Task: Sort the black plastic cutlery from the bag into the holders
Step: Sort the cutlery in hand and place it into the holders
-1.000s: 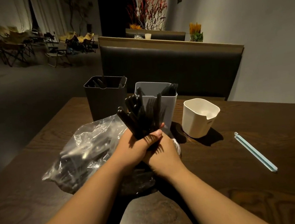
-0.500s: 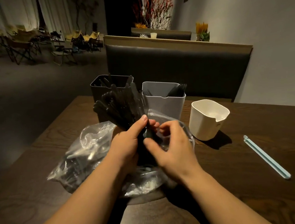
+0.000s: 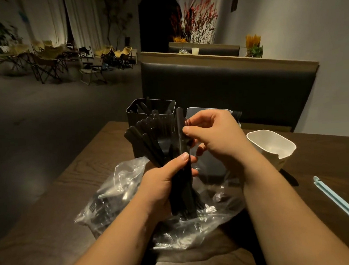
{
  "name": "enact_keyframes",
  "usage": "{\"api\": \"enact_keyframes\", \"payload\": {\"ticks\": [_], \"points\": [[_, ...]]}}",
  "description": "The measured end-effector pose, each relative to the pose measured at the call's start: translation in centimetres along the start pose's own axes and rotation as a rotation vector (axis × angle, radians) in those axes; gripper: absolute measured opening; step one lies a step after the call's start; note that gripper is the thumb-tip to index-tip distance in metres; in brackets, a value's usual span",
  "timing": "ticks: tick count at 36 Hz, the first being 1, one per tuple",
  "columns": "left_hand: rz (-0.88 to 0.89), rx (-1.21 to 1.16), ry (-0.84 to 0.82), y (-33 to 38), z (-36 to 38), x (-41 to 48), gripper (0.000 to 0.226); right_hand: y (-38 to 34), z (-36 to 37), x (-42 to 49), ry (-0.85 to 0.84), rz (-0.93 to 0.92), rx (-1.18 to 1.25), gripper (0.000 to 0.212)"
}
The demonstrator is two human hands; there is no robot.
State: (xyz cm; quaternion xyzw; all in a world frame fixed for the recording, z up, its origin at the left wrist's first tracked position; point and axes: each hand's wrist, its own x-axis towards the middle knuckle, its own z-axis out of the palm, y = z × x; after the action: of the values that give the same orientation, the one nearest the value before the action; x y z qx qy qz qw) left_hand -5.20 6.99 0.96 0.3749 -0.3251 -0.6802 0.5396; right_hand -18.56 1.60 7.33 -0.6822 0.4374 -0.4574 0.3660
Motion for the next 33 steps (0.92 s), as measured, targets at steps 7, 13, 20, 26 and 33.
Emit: {"api": "enact_keyframes", "payload": {"ticks": [7, 13, 20, 26, 33], "points": [[0.026, -0.024, 0.024, -0.4, 0.1, 0.3, 0.021, -0.8, -3.3, 1.0, 0.429, -0.156, 0.065, 0.009], [0.059, -0.045, 0.074, -0.9, 0.2, 0.7, 0.02, -0.8, -7.4, 0.7, 1.025, -0.515, -0.04, 0.022], [0.047, -0.082, 0.013, -0.6, 0.6, 0.2, 0.015, 2.2, -6.8, 1.7, 1.017, -0.606, -0.29, 0.027], [0.071, -0.055, 0.02, -0.5, 0.9, -0.1, 0.009, 4.7, -5.8, 2.0, 0.665, -0.581, -0.635, 0.018], [0.068, -0.028, 0.065, -0.4, 0.8, 0.1, 0.014, 4.7, -5.5, 1.8, 0.589, -0.371, -0.969, 0.025]]}}
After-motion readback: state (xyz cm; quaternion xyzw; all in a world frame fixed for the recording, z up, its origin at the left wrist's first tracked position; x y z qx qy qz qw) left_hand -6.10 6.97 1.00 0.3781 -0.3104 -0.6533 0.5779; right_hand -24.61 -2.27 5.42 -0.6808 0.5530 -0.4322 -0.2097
